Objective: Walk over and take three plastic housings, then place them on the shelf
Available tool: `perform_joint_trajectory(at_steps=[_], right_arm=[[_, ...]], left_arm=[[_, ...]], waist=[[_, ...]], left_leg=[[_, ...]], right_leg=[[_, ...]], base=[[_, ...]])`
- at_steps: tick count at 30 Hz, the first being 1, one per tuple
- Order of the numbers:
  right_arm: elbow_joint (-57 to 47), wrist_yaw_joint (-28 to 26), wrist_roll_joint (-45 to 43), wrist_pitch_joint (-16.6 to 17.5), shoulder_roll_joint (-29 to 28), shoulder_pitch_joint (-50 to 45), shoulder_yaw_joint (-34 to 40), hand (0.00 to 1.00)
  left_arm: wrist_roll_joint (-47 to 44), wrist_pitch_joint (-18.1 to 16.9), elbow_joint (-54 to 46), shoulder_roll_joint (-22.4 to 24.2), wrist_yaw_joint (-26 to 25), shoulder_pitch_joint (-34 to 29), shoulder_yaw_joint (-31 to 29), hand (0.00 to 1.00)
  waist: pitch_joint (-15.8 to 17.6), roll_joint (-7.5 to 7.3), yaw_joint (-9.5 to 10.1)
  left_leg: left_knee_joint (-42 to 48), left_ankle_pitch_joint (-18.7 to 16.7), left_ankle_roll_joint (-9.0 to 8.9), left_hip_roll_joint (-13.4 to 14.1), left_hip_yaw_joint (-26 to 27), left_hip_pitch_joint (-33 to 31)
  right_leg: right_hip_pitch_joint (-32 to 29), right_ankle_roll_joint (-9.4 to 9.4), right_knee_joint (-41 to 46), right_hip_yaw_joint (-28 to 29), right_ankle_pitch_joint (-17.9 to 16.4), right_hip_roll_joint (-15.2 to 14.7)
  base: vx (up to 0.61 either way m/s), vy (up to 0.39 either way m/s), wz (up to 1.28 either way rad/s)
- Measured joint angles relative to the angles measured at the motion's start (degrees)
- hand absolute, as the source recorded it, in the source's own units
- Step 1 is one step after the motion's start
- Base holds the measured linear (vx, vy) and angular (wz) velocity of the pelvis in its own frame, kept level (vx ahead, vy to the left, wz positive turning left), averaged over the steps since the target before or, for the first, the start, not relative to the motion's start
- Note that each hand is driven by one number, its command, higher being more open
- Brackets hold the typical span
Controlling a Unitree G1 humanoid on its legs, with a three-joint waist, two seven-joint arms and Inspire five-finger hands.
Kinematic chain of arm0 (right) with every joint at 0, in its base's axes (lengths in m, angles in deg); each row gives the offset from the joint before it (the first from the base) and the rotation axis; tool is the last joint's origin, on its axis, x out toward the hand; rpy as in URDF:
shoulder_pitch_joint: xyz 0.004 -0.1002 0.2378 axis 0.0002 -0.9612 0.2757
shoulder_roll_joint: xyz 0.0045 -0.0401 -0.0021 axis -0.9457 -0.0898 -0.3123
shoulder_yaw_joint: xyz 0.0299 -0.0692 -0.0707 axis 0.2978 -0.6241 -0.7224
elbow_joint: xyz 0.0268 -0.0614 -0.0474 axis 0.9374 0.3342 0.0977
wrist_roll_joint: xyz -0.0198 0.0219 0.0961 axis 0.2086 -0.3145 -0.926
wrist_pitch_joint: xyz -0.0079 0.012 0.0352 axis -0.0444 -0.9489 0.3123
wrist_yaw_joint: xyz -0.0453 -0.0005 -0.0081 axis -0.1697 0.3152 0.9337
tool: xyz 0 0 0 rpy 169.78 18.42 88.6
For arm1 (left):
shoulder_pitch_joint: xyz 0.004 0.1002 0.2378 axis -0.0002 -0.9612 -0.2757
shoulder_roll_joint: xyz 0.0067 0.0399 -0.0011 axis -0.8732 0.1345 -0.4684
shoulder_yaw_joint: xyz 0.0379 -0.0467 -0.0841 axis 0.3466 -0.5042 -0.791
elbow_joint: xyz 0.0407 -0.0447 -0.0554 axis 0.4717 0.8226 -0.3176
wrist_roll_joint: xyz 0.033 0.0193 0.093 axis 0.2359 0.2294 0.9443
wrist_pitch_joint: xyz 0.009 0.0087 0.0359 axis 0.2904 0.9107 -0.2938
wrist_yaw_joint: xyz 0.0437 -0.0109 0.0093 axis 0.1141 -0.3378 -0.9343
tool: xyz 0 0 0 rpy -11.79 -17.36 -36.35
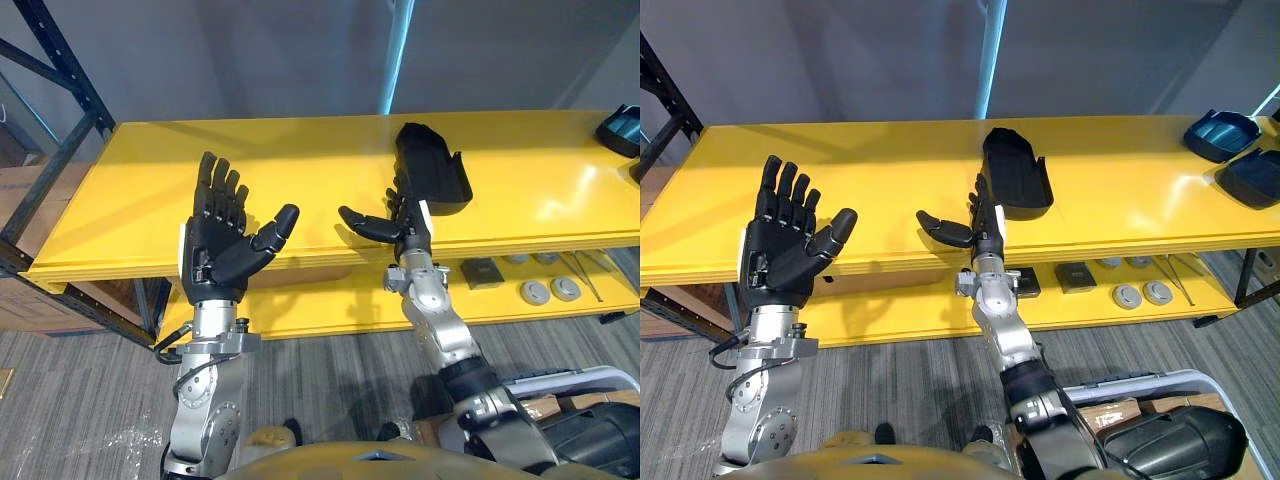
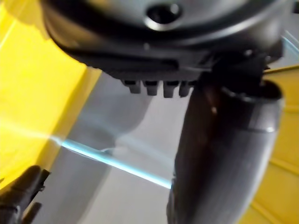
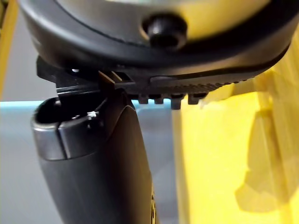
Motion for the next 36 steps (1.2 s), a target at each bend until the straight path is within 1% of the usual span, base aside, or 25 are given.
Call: perform_joint_trajectory(at_steps=[2, 3, 4, 5, 6, 8, 9, 12, 13, 14, 17, 21, 24, 28, 32, 33, 36], right_arm=[[-8.3, -1.4, -0.1, 1.0, 0.3, -5.2, 0.7, 1.00], [-14.8, -3.4, -0.2, 1.4, 0.9, -9.8, 2.3, 1.00], [-17.1, -4.4, -0.2, 1.5, 1.4, -11.6, 3.0, 1.00], [-19.2, -5.5, -0.3, 1.6, 1.8, -13.5, 3.9, 1.00], [-23.2, -9.2, -3.0, 1.8, 2.7, -18.2, 6.7, 1.00], [-24.3, -11.2, -5.3, 1.9, 2.8, -21.2, 8.6, 1.00], [-24.6, -12.5, -7.1, 2.0, 2.8, -23.7, 10.2, 1.00], [-24.6, -13.8, -8.1, 2.0, 3.0, -28.0, 11.7, 1.00], [-24.6, -14.3, -8.2, 2.0, 3.1, -28.8, 11.6, 1.00], [-24.6, -15.1, -7.9, 2.0, 3.4, -28.9, 11.2, 1.00], [-24.6, -15.6, -7.7, 2.0, 4.7, -28.4, 10.3, 1.00], [-24.6, -15.5, -6.9, 2.0, 4.9, -27.6, 10.1, 1.00], [-24.5, -14.5, -6.8, 2.0, 7.1, -26.6, 8.7, 1.00], [-24.0, -12.8, -6.8, 2.0, 7.6, -24.6, 8.2, 1.00], [-19.6, -10.5, -6.8, 1.8, 8.4, -20.6, 8.1, 1.00], [-18.0, -9.4, -6.8, 1.7, 8.5, -19.0, 8.2, 1.00], [-14.9, -8.3, -6.8, 1.7, 8.5, -16.5, 8.3, 1.00]], left_arm=[[0.0, 0.0, 0.0, 0.0, 0.0, -0.4, -0.9, 1.00], [0.0, 0.0, -0.1, 0.0, 0.0, -0.8, -1.9, 1.00], [0.0, 0.0, -0.2, 0.0, -0.1, -1.1, -2.2, 1.00], [0.0, 0.0, -0.4, 0.0, -0.1, -1.5, -2.6, 1.00], [0.0, -0.1, -1.5, 0.0, -0.1, -3.3, -3.8, 1.00], [-0.1, -0.1, -1.6, 0.1, -0.1, -4.2, -4.2, 1.00], [-0.4, -0.1, -1.6, 0.0, -0.1, -4.9, -4.3, 1.00], [-1.0, -0.1, -1.8, 0.1, -0.2, -5.1, -4.0, 1.00], [-1.0, -0.1, -1.8, 0.1, -0.2, -5.0, -3.9, 1.00], [-1.0, -0.1, -1.8, 0.0, -0.2, -4.9, -3.4, 1.00], [-0.4, -0.1, -1.8, -0.1, -1.2, -4.4, -1.6, 1.00], [0.1, -0.1, -1.8, -0.2, -2.7, -4.3, -1.4, 1.00], [0.1, 0.0, -1.8, -1.5, -3.1, -4.3, -1.0, 1.00], [0.1, 0.0, -1.8, -1.7, -3.3, -4.0, -0.2, 1.00], [0.1, 0.0, -1.8, -1.9, -3.3, -3.7, 0.5, 1.00], [0.1, 0.0, -1.8, -2.0, -3.4, -3.3, 0.6, 1.00], [0.2, 0.1, -1.8, -2.1, -3.6, -1.7, 0.7, 1.00]], waist=[[0.1, -0.15, -0.22], [0.2, -0.23, -0.31], [0.2, -0.27, -0.47], [0.3, -0.35, -0.91], [0.7, -0.75, -2.12], [0.9, -0.91, -2.59], [1.0, -0.99, -3.54], [1.1, -0.89, -3.88], [1.1, -0.86, -4.60], [1.1, -0.81, -4.84], [1.1, -0.81, -4.63], [1.1, -0.80, -4.55], [1.2, -0.76, -4.47], [1.2, -0.66, -4.39], [1.3, -0.49, -4.10], [1.3, -0.33, -3.98], [1.8, -0.19, -3.31]], left_leg=[[0.4, -0.6, -0.05, 0.1, 0.5, -0.1], [1.1, -1.1, 0.29, 0.2, 1.1, -0.2], [1.2, -1.4, 0.10, 0.2, 1.4, -0.3], [1.3, -1.6, 0.05, 0.2, 1.6, -0.3], [1.8, -2.1, 0.26, 0.3, 2.3, -0.4], [2.0, -2.6, 0.28, 0.4, 2.9, -0.3], [1.9, -2.9, 0.29, 0.4, 3.1, -0.3], [2.1, -3.2, 0.23, 0.4, 4.5, -0.4], [2.6, -3.4, 0.29, 0.5, 4.5, -0.6], [3.4, -3.9, 0.41, 0.8, 4.7, -0.9], [4.0, -4.2, 0.42, 1.1, 4.6, -1.0], [4.1, -4.3, 0.47, 1.1, 4.5, -1.0], [5.1, -4.9, 0.44, 1.2, 4.4, -1.3], [6.0, -5.5, 0.42, 1.2, 4.3, -2.1], [6.2, -5.5, 0.41, 1.2, 4.2, -2.5], [7.1, -5.5, 0.47, 1.4, 4.2, -3.9], [8.5, -5.4, 0.58, 1.5, 4.0, -5.2]], right_leg=[[-0.2, 0.02, 0.0, 0.4, -0.1, 0.0], [-0.5, 0.19, 0.1, 1.4, -0.2, 0.0], [-0.7, 0.25, 0.1, 1.6, -0.3, 0.0], [-0.8, 0.27, 0.2, 1.8, -0.3, 0.0], [-0.9, 0.38, 0.2, 2.6, -0.4, 0.0], [-1.0, 0.47, 0.2, 3.2, -0.4, 0.0], [-1.1, 0.64, 0.2, 3.4, -0.6, 0.0], [-2.0, 0.72, 0.2, 4.8, -0.6, 0.3], [-2.0, 0.71, 0.2, 4.8, -0.6, 0.4], [-2.1, 0.71, 0.2, 4.9, -0.6, 0.6], [-2.1, 0.70, 0.2, 5.0, -0.6, 0.8], [-2.0, 0.70, 0.2, 5.0, -0.6, 0.8], [-1.8, 0.69, 0.3, 5.1, -0.6, 0.7], [-2.0, 0.68, 0.4, 5.2, -0.6, 0.6], [-2.4, 0.68, 0.7, 5.3, -0.6, 0.6], [-3.6, 0.67, 1.1, 5.4, -0.6, 0.5], [-4.7, 0.65, 1.6, 5.4, -0.6, 0.4]], base=[[0.03, 0.020, -0.16], [0.04, 0.035, -0.25], [0.04, 0.032, -0.24], [0.06, 0.048, -0.21], [0.05, 0.049, -0.21], [0.04, 0.039, -0.19], [0.04, 0.026, -0.14], [0.05, 0.020, -0.22], [0.06, 0.001, -0.07], [0.05, -0.004, -0.03], [0.03, -0.005, 0.01], [-0.01, -0.002, 0.01], [-0.05, 0.000, -0.01], [-0.08, 0.001, 0.01], [-0.05, 0.002, 0.00], [-0.05, -0.001, 0.02], [-0.04, -0.004, 0.04]])
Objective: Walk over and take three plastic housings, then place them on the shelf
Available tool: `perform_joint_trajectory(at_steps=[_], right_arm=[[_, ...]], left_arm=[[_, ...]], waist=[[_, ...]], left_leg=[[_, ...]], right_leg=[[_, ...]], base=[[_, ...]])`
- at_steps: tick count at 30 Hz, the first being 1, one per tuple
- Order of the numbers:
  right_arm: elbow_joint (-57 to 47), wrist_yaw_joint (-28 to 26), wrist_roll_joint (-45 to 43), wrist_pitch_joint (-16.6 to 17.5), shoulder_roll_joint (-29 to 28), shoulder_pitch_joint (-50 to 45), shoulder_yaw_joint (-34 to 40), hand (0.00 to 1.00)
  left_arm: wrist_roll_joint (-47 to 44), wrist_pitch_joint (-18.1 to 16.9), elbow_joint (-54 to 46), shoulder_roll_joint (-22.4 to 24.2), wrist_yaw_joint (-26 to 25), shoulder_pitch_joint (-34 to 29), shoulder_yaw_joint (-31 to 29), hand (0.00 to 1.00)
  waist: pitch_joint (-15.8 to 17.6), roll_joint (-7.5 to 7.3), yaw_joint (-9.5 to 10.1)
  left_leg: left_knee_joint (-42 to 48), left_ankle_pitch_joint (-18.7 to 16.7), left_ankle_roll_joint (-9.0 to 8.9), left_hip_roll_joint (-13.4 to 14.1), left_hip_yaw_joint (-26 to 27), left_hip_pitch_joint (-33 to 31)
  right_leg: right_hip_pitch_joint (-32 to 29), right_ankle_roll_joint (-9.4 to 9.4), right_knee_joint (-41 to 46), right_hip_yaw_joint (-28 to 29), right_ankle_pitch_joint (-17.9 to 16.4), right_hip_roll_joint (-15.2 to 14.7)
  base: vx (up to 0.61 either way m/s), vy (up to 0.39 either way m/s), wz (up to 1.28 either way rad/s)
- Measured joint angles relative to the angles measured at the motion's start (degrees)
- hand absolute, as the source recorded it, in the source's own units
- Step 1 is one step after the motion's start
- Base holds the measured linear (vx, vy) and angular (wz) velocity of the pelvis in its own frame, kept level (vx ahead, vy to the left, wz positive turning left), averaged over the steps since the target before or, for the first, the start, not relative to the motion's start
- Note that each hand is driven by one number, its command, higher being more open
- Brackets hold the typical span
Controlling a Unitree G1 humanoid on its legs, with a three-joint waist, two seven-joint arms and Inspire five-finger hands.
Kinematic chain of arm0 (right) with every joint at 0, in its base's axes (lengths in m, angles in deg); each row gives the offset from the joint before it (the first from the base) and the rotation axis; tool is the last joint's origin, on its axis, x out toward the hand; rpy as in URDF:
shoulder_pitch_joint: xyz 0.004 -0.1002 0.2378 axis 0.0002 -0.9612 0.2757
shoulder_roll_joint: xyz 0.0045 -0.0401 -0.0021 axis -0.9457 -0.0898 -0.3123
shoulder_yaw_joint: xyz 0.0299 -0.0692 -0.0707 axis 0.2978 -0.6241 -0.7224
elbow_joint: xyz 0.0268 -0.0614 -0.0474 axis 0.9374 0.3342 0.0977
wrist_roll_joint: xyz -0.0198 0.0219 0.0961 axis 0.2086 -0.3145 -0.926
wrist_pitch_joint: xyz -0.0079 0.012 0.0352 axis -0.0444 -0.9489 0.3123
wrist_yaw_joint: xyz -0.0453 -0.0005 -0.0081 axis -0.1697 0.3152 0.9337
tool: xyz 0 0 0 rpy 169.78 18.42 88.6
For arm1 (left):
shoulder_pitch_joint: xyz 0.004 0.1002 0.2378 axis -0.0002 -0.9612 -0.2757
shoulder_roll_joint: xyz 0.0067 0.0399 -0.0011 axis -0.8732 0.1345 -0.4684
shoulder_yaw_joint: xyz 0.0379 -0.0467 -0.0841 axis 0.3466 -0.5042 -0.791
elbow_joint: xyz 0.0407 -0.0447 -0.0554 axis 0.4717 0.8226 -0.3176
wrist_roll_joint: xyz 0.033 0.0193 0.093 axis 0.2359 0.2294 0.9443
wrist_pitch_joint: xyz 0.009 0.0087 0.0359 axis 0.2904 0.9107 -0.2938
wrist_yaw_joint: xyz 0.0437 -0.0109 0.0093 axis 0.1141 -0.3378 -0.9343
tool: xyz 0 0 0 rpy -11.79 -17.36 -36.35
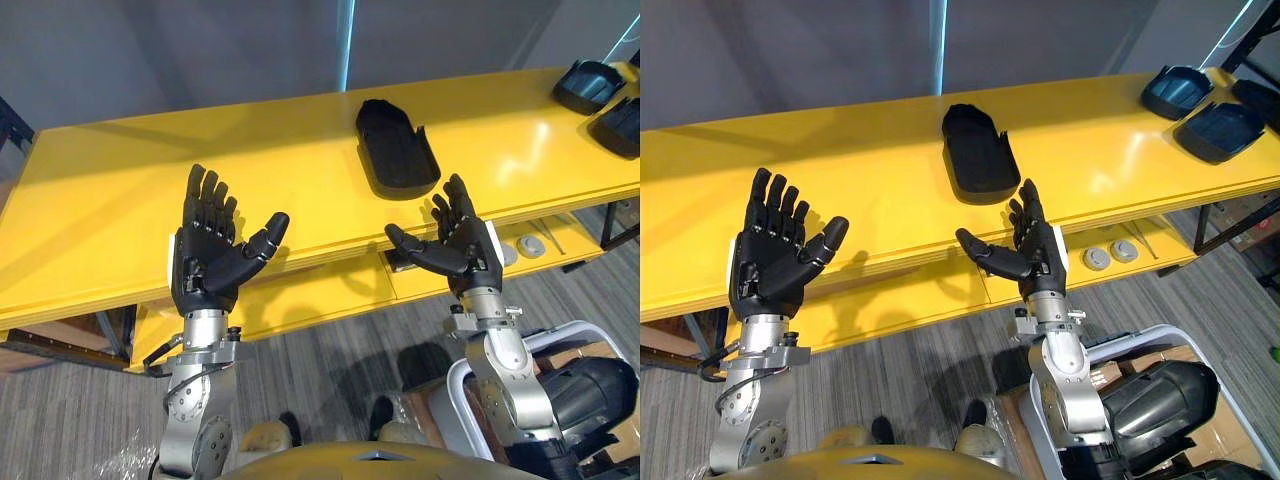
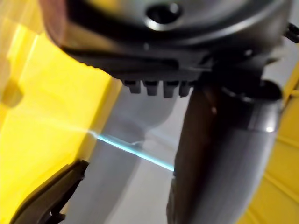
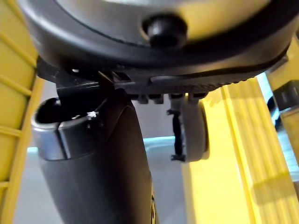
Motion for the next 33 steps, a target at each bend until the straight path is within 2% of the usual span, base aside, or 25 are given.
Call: perform_joint_trajectory(at_steps=[7, 11, 18, 25, 31, 32, 33], right_arm=[[7.5, 2.2, 0.2, 0.0, 0.5, 10.0, 0.1, 1.00], [10.1, 2.9, 2.2, 0.0, 0.7, 14.2, 0.7, 1.00], [14.0, 3.6, 4.7, -0.1, 0.7, 18.9, 1.0, 1.00], [17.7, 5.6, 6.8, -1.9, 1.4, 23.7, 1.4, 1.00], [16.7, 6.3, 6.8, -2.0, 2.1, 23.1, 2.2, 1.00], [15.4, 6.3, 6.8, -2.0, 2.0, 22.2, 2.4, 1.00], [9.4, 6.1, 6.8, -2.1, 1.7, 17.7, 2.9, 1.00]], left_arm=[[0.0, 0.0, 0.0, -0.2, -1.2, 2.6, -0.5, 1.00], [0.0, 0.0, 0.0, -0.3, -1.4, 3.9, -1.2, 1.00], [0.0, -0.1, 0.0, -0.3, -1.5, 4.0, -2.7, 1.00], [0.0, -0.1, 0.1, -0.3, -1.4, 4.2, -2.7, 1.00], [0.1, -0.1, 0.1, -0.1, -1.3, 4.0, -2.7, 1.00], [0.1, -0.1, 0.1, -0.1, -1.3, 3.9, -2.7, 1.00], [0.1, -0.2, 0.1, 0.0, -1.1, 3.2, -2.7, 1.00]], waist=[[3.3, 0.36, 0.50], [5.4, 0.72, 1.50], [5.8, 0.56, 1.95], [7.2, 0.62, 2.39], [7.2, 0.64, 3.21], [7.2, 0.64, 3.22], [7.2, 0.65, 3.18]], left_leg=[[4.6, -1.5, 0.29, 0.8, -1.4, -3.3], [6.7, -2.0, 0.48, 1.1, -1.5, -4.6], [7.5, -2.0, 0.53, 1.2, -2.0, -5.3], [8.5, -2.1, 0.58, 1.5, -2.6, -6.1], [8.5, -2.1, 0.58, 1.5, -2.6, -6.0], [8.5, -2.1, 0.58, 1.4, -2.6, -5.9], [8.3, -2.1, 0.57, 1.4, -2.6, -5.6]], right_leg=[[-0.8, -0.02, 1.0, -0.7, 0.0, 0.0], [-1.4, -0.05, 1.9, -0.6, 0.0, -0.1], [-1.9, -0.06, 2.2, -0.8, 0.0, -0.1], [-2.1, -0.26, 2.9, -1.3, -0.2, -0.1], [-2.1, -0.27, 2.8, -1.3, -0.2, -0.1], [-2.0, -0.27, 2.7, -1.3, -0.2, -0.1], [-1.7, -0.29, 2.6, -1.3, -0.2, 0.0]], base=[[-0.08, 0.002, 0.09], [-0.08, 0.013, 0.01], [-0.03, 0.000, 0.02], [-0.06, 0.000, 0.03], [-0.03, 0.002, 0.00], [0.00, 0.000, 0.00], [0.00, 0.000, 0.00]])
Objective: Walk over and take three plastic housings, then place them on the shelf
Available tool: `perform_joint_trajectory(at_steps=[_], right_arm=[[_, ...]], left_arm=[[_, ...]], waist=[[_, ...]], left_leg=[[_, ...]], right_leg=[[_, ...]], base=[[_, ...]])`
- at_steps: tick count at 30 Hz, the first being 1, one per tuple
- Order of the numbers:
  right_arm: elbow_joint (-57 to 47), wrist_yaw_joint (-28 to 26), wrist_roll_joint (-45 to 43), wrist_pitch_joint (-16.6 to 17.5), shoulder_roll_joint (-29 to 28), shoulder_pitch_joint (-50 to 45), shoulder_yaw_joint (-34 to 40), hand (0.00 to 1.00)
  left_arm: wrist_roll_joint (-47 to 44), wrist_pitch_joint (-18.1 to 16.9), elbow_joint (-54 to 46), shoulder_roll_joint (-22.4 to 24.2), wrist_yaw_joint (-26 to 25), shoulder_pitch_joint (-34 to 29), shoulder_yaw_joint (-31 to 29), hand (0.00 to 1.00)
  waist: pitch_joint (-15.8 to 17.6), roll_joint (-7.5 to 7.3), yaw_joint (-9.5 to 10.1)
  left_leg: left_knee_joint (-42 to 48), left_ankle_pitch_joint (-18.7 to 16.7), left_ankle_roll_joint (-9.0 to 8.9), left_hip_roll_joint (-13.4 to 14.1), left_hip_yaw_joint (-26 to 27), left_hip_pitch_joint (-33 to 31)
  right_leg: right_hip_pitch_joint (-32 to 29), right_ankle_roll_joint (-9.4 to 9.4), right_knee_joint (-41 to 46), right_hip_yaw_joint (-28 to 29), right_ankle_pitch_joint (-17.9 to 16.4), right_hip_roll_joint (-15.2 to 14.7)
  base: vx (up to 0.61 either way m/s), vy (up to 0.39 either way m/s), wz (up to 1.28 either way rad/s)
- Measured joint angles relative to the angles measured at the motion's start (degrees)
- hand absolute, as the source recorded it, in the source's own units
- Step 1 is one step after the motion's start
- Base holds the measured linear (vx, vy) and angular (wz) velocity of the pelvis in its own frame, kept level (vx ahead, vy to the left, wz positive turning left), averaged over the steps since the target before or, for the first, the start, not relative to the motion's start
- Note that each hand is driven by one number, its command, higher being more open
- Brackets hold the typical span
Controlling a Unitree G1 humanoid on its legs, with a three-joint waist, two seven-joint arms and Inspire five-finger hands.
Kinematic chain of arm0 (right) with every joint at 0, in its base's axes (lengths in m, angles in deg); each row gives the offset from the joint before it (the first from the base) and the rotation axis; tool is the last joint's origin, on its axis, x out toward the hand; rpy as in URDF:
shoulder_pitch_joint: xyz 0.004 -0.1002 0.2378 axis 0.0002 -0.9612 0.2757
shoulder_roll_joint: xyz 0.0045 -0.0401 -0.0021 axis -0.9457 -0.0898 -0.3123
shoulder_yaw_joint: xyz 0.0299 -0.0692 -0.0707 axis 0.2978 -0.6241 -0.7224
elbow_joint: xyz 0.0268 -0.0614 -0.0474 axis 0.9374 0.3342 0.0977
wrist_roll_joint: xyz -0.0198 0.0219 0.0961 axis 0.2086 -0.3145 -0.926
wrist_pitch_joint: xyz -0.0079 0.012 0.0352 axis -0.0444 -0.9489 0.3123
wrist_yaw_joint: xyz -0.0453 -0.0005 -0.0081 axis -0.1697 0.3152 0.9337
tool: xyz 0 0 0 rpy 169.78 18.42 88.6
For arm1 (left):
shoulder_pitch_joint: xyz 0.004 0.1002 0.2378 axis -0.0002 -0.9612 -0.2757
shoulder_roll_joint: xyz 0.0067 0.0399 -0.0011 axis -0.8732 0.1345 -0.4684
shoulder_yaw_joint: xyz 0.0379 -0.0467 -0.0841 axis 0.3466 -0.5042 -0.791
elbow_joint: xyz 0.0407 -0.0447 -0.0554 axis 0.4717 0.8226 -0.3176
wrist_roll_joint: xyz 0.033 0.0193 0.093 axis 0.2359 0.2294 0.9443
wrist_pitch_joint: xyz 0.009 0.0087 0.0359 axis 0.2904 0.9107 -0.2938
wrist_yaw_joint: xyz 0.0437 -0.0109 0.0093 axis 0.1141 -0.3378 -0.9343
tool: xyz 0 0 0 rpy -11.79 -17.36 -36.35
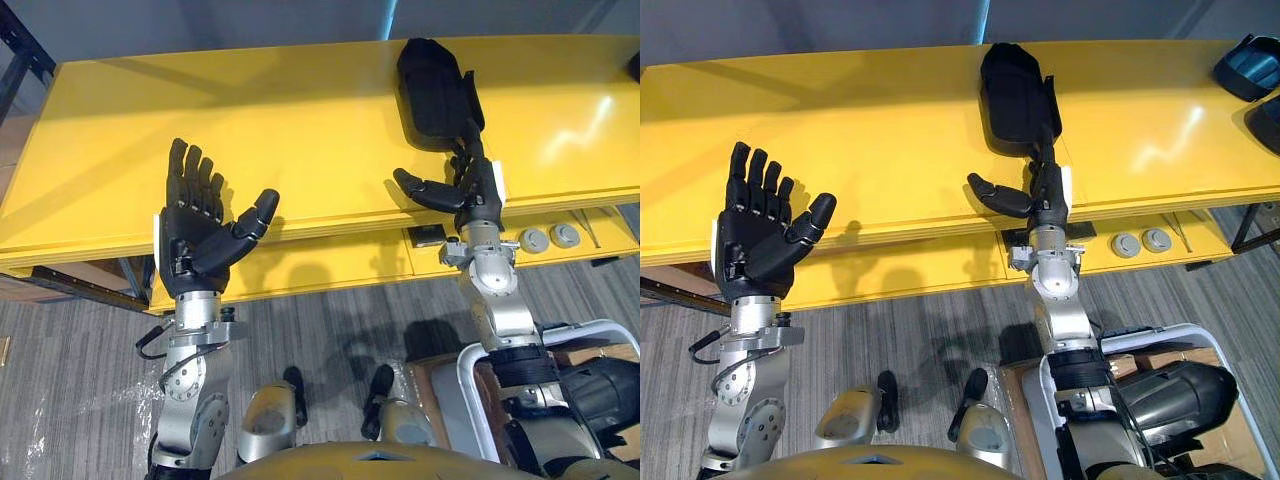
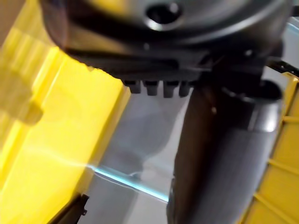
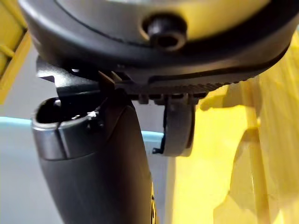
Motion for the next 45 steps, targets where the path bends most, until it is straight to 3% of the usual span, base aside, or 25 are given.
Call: perform_joint_trajectory(at_steps=[6, 15, 19, 24, 29, 30, 32, 34, 36, 38, 39, 42, 44, 45], right_arm=[[-13.5, -1.8, 0.0, 0.3, -5.1, -13.2, 2.0, 1.00], [-14.1, -1.4, -0.1, 1.6, -9.9, -23.0, 2.1, 1.00], [-14.0, 1.4, 0.0, 4.5, -11.1, -25.8, 2.8, 1.00], [-14.5, 1.1, -0.2, 7.2, -13.0, -33.3, 8.6, 1.00], [-15.4, 1.6, -0.5, 9.5, -12.8, -38.3, 14.0, 1.00], [-15.5, 1.6, -0.5, 9.6, -12.8, -38.4, 14.1, 1.00], [-15.8, 0.3, -1.4, 10.6, -12.1, -39.0, 14.8, 1.00], [-15.8, -1.7, -3.3, 12.1, -10.4, -38.5, 14.2, 1.00], [-15.8, -3.0, -4.3, 12.7, -9.0, -37.4, 12.9, 1.00], [-14.8, -3.3, -5.5, 12.8, -5.4, -31.9, 9.3, 1.00], [-14.2, -3.2, -5.5, 12.7, -4.8, -30.4, 8.3, 1.00], [-9.2, -1.1, -4.9, 12.7, -4.5, -27.3, 3.3, 1.00], [-8.4, -1.1, -4.9, 12.6, -4.7, -27.7, 1.7, 1.00], [-8.5, -2.2, -5.1, 12.6, -5.1, -29.7, -0.2, 1.00]], left_arm=[[0.0, -1.1, 0.0, 1.1, 0.9, -2.3, -0.1, 1.00], [-0.1, -1.2, -0.1, 2.7, 6.0, -1.7, 1.0, 1.00], [-0.8, -1.0, -0.1, 2.7, 7.1, -1.4, 3.8, 1.00], [-4.3, 0.5, 1.0, 2.4, 8.4, -0.6, 6.0, 1.00], [-4.8, 1.3, 6.6, 0.3, 8.3, 4.3, 9.7, 1.00], [-4.8, 1.3, 6.9, 0.3, 8.3, 4.5, 9.9, 1.00], [-4.8, 1.6, 8.1, 0.0, 6.2, 6.2, 11.1, 1.00], [-4.8, 1.9, 8.5, -0.2, 3.6, 6.4, 11.1, 1.00], [-4.8, 2.0, 8.5, -0.1, 2.5, 6.2, 10.6, 1.00], [-4.9, 1.9, 7.9, -0.1, 2.5, 5.3, 8.8, 1.00], [-5.0, 1.9, 7.9, 0.0, 2.6, 5.5, 8.6, 1.00], [-5.6, 1.8, 7.8, 0.0, 4.9, 6.0, 9.1, 1.00], [-5.6, 1.8, 7.8, -0.1, 5.2, 5.7, 9.1, 1.00], [-5.6, 1.8, 7.0, -0.1, 5.7, 4.3, 9.0, 1.00]], waist=[[-0.3, -0.20, -1.56], [-5.4, 0.02, -4.48], [-7.0, -0.05, -5.10], [-8.5, 0.20, -9.15], [-9.4, 1.22, -13.82], [-9.5, 1.27, -13.99], [-9.5, 1.66, -14.18], [-9.4, 2.65, -13.80], [-9.4, 3.29, -12.90], [-9.3, 5.55, -11.10], [-9.4, 6.40, -10.85], [-7.4, 6.42, -9.50], [-6.3, 6.12, -8.26], [-5.7, 5.99, -7.59]], left_leg=[[-2.0, -0.3, -0.25, 0.0, 1.5, 3.0], [-4.0, -0.8, -0.70, 0.3, 5.4, 6.0], [-4.0, -1.9, -1.34, 1.4, 10.2, 7.9], [-3.6, -3.9, -2.37, 2.9, 17.5, 10.1], [-2.4, -5.7, -3.28, 4.2, 24.0, 11.3], [-2.2, -5.8, -3.27, 4.2, 24.3, 11.2], [2.7, -7.0, -1.55, 4.7, 18.7, 9.6], [8.9, -8.4, 0.34, 4.0, 5.0, 7.2], [12.8, -9.0, 0.25, 2.4, -3.8, 5.3], [14.1, -11.3, -0.90, 0.8, -12.0, 3.5], [13.7, -11.7, -1.25, 0.5, -12.1, 3.2], [11.9, -13.9, -1.01, -1.6, -13.0, 3.3], [12.0, -14.0, -0.82, -2.2, -13.1, 4.2], [11.8, -15.1, 0.51, -3.0, -12.8, 5.7]], right_leg=[[1.9, -0.04, -1.3, 1.0, 0.0, 0.4], [2.5, 0.34, -3.1, 4.6, 0.3, 1.2], [1.8, 0.23, -3.9, 9.2, 1.1, 2.4], [-0.1, 0.22, -3.9, 16.6, 1.7, 4.4], [-2.5, 0.22, -4.0, 22.7, 2.2, 6.3], [-2.6, 0.19, -4.0, 22.9, 2.2, 6.4], [-4.4, -0.08, -4.0, 28.3, 3.4, 8.1], [-4.6, -0.36, -4.0, 33.3, 3.2, 9.3], [-5.3, -0.18, -3.9, 36.1, 2.9, 9.9], [-8.4, -0.19, -3.9, 37.4, 3.1, 10.6], [-9.1, -0.20, -3.9, 37.4, 3.4, 10.4], [-11.7, 1.92, -0.5, 36.6, 5.9, 9.6], [-11.6, 2.02, 0.7, 36.9, 6.0, 9.4], [-11.0, 2.63, 1.4, 37.5, 6.4, 9.2]], base=[[0.00, -0.001, -0.11], [0.00, 0.003, -0.23], [-0.02, -0.004, -0.57], [-0.03, -0.010, -0.76], [-0.03, -0.006, -0.68], [-0.02, -0.013, -0.82], [0.01, -0.045, -1.20], [0.02, -0.046, -1.25], [-0.02, 0.024, -0.99], [-0.08, 0.106, -1.04], [-0.11, 0.136, -0.35], [-0.11, 0.121, 0.25], [-0.10, 0.086, -0.11], [-0.16, 0.086, -0.30]])
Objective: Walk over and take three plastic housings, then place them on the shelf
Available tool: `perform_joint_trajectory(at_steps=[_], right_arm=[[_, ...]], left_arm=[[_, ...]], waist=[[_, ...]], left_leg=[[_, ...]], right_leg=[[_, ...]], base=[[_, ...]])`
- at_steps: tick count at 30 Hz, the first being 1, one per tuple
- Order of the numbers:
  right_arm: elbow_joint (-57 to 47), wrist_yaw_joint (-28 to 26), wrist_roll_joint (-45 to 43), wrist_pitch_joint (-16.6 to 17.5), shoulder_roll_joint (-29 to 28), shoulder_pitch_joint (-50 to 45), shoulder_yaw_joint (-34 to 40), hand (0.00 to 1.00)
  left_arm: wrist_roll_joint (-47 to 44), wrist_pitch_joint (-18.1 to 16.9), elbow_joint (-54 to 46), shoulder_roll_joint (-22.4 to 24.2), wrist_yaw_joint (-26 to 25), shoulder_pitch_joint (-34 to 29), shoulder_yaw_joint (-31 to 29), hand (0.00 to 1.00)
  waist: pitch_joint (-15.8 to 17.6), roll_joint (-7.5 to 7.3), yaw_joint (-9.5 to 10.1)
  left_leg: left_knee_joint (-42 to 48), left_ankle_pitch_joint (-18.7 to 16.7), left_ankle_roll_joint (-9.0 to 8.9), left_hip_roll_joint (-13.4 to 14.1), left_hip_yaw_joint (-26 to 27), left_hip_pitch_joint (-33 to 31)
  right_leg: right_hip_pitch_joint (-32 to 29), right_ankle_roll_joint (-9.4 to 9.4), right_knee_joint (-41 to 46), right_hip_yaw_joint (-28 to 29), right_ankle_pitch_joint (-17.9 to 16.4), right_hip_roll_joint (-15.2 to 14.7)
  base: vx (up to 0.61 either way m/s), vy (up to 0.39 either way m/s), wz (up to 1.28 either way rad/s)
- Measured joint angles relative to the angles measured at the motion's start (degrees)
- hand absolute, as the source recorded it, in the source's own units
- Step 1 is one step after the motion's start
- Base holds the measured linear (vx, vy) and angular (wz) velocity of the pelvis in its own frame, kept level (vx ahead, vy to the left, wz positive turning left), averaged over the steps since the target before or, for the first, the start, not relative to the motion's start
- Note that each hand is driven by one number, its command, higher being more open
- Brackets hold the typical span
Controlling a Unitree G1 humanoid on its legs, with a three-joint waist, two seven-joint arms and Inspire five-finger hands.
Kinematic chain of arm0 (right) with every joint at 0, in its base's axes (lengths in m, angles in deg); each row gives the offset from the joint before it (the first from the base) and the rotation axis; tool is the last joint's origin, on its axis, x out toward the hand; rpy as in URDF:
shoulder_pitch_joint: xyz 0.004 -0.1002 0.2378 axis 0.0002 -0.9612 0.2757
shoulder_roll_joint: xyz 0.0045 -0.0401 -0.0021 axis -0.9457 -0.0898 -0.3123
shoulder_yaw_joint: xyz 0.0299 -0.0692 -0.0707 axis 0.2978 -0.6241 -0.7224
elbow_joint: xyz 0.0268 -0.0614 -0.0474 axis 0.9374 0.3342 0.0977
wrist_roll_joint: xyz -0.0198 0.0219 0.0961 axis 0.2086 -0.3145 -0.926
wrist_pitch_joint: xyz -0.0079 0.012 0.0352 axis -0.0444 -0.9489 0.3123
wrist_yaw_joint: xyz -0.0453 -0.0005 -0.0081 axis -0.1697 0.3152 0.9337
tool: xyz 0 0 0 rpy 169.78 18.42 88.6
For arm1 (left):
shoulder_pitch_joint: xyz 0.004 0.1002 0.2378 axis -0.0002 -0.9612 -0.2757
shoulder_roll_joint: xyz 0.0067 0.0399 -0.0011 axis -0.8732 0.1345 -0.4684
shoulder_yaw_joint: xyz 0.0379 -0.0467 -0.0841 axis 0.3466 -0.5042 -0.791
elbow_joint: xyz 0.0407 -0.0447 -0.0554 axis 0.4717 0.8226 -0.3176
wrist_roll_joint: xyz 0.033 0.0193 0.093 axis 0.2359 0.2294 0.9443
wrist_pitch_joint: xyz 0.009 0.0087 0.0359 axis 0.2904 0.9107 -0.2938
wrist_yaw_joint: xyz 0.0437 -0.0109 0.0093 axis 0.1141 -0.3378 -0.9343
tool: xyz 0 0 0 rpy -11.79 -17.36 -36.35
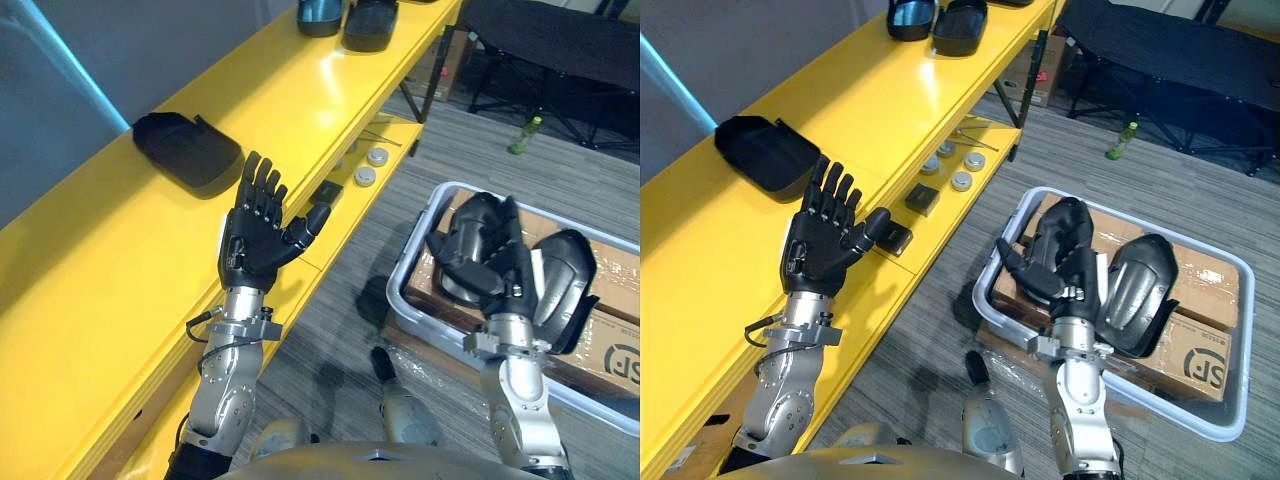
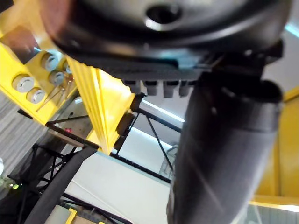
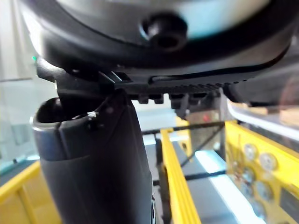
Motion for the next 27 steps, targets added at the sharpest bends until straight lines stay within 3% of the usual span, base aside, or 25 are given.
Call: perform_joint_trajectory(at_steps=[2, 3, 4, 5, 6, 7, 9, 10, 11, 13, 15, 16, 17, 18, 19, 20, 21, 25, 27], right_arm=[[0.0, -1.0, -0.5, 0.2, -1.4, -1.5, -0.3, 1.00], [-0.2, -3.2, -2.7, 0.2, -3.5, -2.9, -0.4, 1.00], [-0.4, -4.2, -4.1, 0.2, -4.3, -3.4, -0.5, 1.00], [-0.4, -5.5, -5.5, 0.3, -5.0, -3.2, -0.9, 1.00], [-0.4, -5.7, -6.4, 0.3, -5.1, -2.5, -1.4, 1.00], [-0.3, -5.7, -6.6, 0.3, -5.2, -0.6, -3.1, 1.00], [0.8, -4.9, -6.0, 0.8, -5.1, 2.3, -5.7, 1.00], [3.1, -3.2, -4.5, 1.8, -5.1, 5.8, -8.5, 1.00], [5.4, -1.3, -2.4, 2.1, -5.1, 9.5, -11.1, 1.00], [7.4, 1.6, 0.8, 2.0, -5.4, 12.8, -14.3, 1.00], [7.5, 3.6, 4.0, 1.8, -6.0, 13.4, -15.8, 1.00], [7.5, 4.0, 5.3, 1.5, -6.2, 13.6, -15.8, 1.00], [7.5, 4.1, 5.7, 1.2, -6.2, 13.5, -15.7, 1.00], [7.5, 4.2, 6.5, 0.4, -6.3, 13.1, -15.3, 1.00], [7.5, 3.7, 6.8, 0.1, -6.1, 11.5, -13.5, 1.00], [7.5, 3.5, 6.7, 0.1, -5.9, 10.0, -11.5, 1.00], [7.5, 3.5, 6.7, 0.0, -5.0, 7.1, -8.6, 1.00], [7.0, 4.0, 5.2, -0.5, -2.6, -1.4, 0.7, 1.00], [6.4, 4.7, 4.2, -0.5, -1.5, -3.1, 2.9, 1.00]], left_arm=[[0.1, 0.0, -0.9, -0.1, 0.5, -1.0, -0.1, 1.00], [0.1, 0.0, -1.6, -0.2, 0.6, -2.1, -0.5, 1.00], [0.1, 0.1, -2.2, -0.4, 0.6, -2.5, -0.6, 1.00], [0.1, 0.2, -2.5, -0.5, 0.6, -2.7, -0.7, 1.00], [0.0, 0.2, -2.5, -0.4, 0.6, -2.7, -0.9, 1.00], [-1.0, 1.1, -2.5, -0.4, 0.7, -2.4, -1.7, 1.00], [-2.5, 2.1, -2.2, -0.4, 0.8, -2.2, -2.1, 1.00], [-3.6, 2.3, -2.2, -0.3, 1.3, -2.1, -2.2, 1.00], [-3.9, 2.3, -1.8, -0.3, 1.8, -1.6, -2.2, 1.00], [-5.5, 2.5, -1.4, -0.4, 3.5, -1.3, -2.0, 1.00], [-8.1, 3.2, -1.3, -0.5, 4.5, -1.4, -2.1, 1.00], [-9.2, 3.5, -1.2, -0.6, 4.5, -1.5, -2.3, 1.00], [-9.5, 3.5, -0.8, -0.7, 4.5, -1.5, -2.5, 1.00], [-10.2, 3.6, 0.3, -1.1, 4.5, -1.5, -2.9, 1.00], [-10.5, 4.2, 1.3, -1.1, 4.5, -1.6, -2.7, 1.00], [-10.5, 4.9, 1.7, -0.6, 4.5, -1.8, -2.3, 1.00], [-11.0, 6.0, 2.2, 0.4, 4.5, -2.1, -0.5, 1.00], [-13.5, 9.0, 3.0, 1.1, 7.9, -4.0, 4.9, 1.00], [-13.5, 9.9, 3.1, 1.2, 9.3, -4.3, 5.9, 1.00]], waist=[[0.3, -0.45, 0.04], [1.0, -1.74, 0.16], [1.1, -2.26, 0.21], [1.6, -2.29, 0.08], [1.7, -1.94, 0.28], [1.7, -1.89, 0.53], [1.6, -1.89, 1.20], [1.5, -2.03, 1.85], [1.4, -2.12, 2.76], [1.1, -2.39, 4.66], [1.0, -2.68, 6.16], [1.0, -2.93, 6.64], [1.0, -3.06, 6.61], [1.0, -4.22, 6.60], [0.6, -4.68, 6.13], [0.4, -4.21, 5.71], [-0.1, -3.32, 4.43], [-0.1, -3.22, 0.33], [-0.3, -2.96, -0.13]], left_leg=[[-0.4, -0.8, 0.80, -0.5, 1.1, 1.1], [-1.0, -0.3, 1.80, -1.2, 3.3, 2.2], [-1.1, 0.1, 2.67, -1.5, 4.4, 2.1], [-1.9, 1.3, 3.88, -1.4, 6.5, 1.5], [-2.2, 1.9, 4.02, -0.9, 7.9, 0.8], [-3.6, 3.9, 4.22, 0.0, 10.1, -0.3], [-4.5, 5.6, 4.04, 1.4, 11.0, -0.5], [-4.4, 6.4, 3.50, 3.0, 11.4, -1.5], [-3.4, 6.9, 2.77, 4.7, 11.4, -3.4], [-1.6, 7.7, 1.46, 7.1, 11.6, -6.5], [1.1, 8.2, 0.49, 9.1, 11.7, -9.9], [3.3, 8.4, 0.16, 10.5, 12.1, -12.0], [4.3, 8.6, -0.14, 11.4, 12.1, -12.9], [5.3, 9.1, -1.18, 12.5, 12.9, -13.4], [5.1, 10.0, -3.29, 13.9, 13.1, -13.7], [4.4, 10.9, -5.04, 15.1, 12.7, -13.9], [2.2, 12.5, -7.12, 16.8, 11.6, -13.8], [-5.9, 18.6, -8.24, 18.2, 11.7, -8.8], [-8.3, 18.9, -8.33, 17.4, 11.5, -7.6]], right_leg=[[0.5, 0.62, -0.1, -0.2, 0.5, -0.4], [0.9, -0.13, -0.5, -1.4, 2.1, -1.3], [0.9, -2.05, -1.1, -3.5, 1.3, -2.1], [-1.1, -5.22, 0.4, -9.2, -2.8, -3.8], [-3.3, -6.43, 4.1, -11.8, -4.3, -4.5], [-6.8, -8.44, 16.5, -18.3, -6.8, -6.4], [-6.0, -9.64, 28.0, -23.4, -11.8, -9.1], [-4.5, -9.87, 35.1, -26.1, -16.2, -11.7], [-2.4, -9.74, 39.6, -27.3, -18.5, -14.4], [1.8, -8.95, 39.6, -27.4, -19.5, -17.7], [6.2, -8.33, 34.4, -27.3, -19.2, -20.3], [8.3, -7.05, 29.9, -27.5, -18.4, -21.1], [9.7, -5.18, 26.4, -27.6, -17.6, -21.1], [12.6, 1.21, 17.6, -27.8, -15.3, -20.8], [14.7, 6.70, 13.8, -29.2, -18.6, -19.6], [14.7, 7.31, 12.4, -30.3, -20.2, -18.0], [15.1, 6.58, 11.0, -31.3, -21.3, -15.5], [17.1, 4.14, 9.5, -32.1, -22.4, -12.6], [15.8, 3.15, 9.4, -30.6, -22.2, -12.6]], base=[[-0.16, 0.059, -0.47], [-0.20, 0.022, -0.60], [-0.32, 0.030, -0.77], [-0.30, 0.032, -0.62], [-0.34, 0.047, -0.86], [-0.29, 0.042, -0.71], [-0.16, -0.011, -0.46], [-0.12, -0.088, -0.35], [-0.16, -0.157, -0.41], [-0.13, -0.186, -0.26], [-0.11, -0.284, -0.28], [-0.14, -0.347, -0.39], [-0.18, -0.404, -0.58], [-0.23, -0.593, -0.63], [-0.22, -0.592, -0.68], [-0.19, -0.572, -0.42], [-0.09, -0.311, -0.14], [-0.08, -0.262, -0.07], [-0.09, -0.073, -0.43]])
